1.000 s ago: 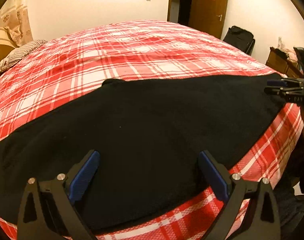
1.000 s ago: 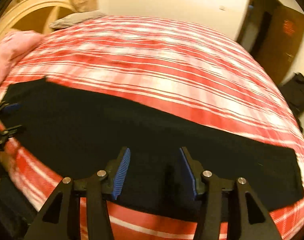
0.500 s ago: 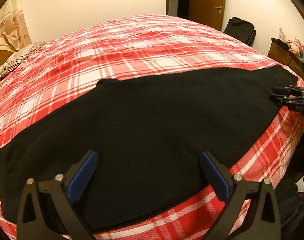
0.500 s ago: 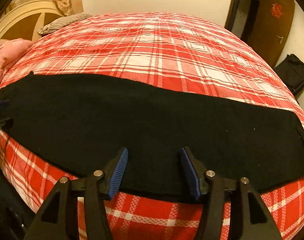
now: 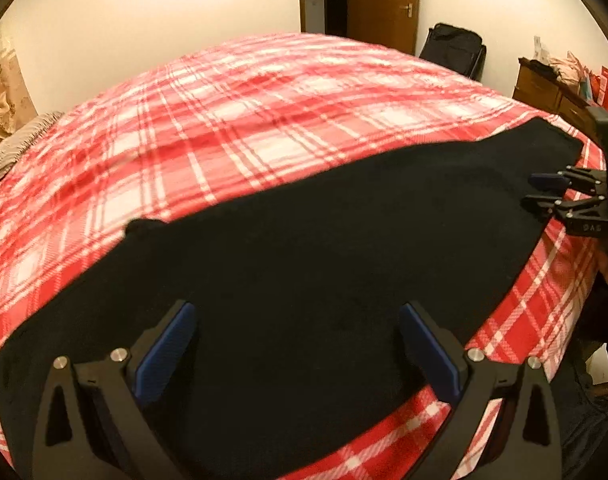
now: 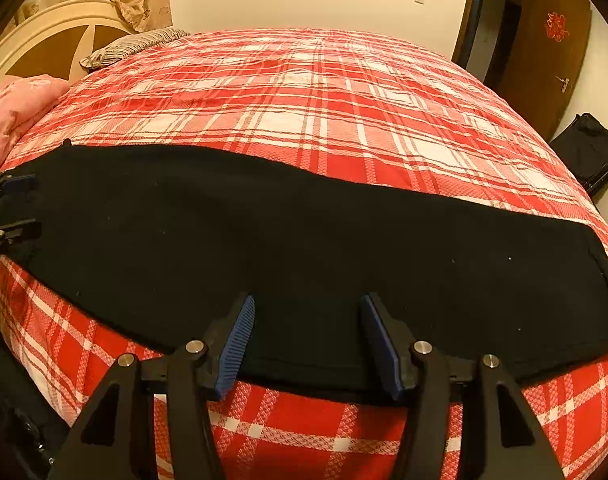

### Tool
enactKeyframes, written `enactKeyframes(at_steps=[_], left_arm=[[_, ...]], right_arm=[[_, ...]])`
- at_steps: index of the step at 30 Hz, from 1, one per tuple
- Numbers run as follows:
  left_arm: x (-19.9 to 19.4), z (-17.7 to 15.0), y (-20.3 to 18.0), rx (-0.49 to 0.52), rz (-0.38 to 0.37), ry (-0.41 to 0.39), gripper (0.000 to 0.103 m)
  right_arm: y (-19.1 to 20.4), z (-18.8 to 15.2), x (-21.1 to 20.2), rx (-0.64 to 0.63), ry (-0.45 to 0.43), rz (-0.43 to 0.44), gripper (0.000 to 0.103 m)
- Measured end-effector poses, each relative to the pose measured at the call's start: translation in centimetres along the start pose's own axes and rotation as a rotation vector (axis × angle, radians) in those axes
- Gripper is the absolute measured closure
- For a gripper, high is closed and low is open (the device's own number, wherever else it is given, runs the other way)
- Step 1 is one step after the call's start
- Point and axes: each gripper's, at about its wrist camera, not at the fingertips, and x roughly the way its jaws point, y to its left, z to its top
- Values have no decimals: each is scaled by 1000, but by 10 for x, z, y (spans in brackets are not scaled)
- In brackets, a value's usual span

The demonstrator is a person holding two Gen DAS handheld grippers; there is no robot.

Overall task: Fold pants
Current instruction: 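Move the right tool to the end of the folded black pants, then grasp the pants end with the right tool and fold it toward the left tool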

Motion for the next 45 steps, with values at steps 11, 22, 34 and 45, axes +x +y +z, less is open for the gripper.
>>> enactKeyframes(at_steps=[11,22,34,45], left_arm=[[-11,8,-9,-1,16,-50,0],[-9,11,-24,-44,14,-74,0],[-7,9,-20,-51,33,-58,0],[-5,6,-23,-49,27,-44,0]], right_arm=[[-47,2,-39,218,-113,121,45],[-174,-14,-104,513,-258,-56,45],[-234,-43,-94,681,-157,-21,45],[-236,-38,-79,689,-141,32,55]])
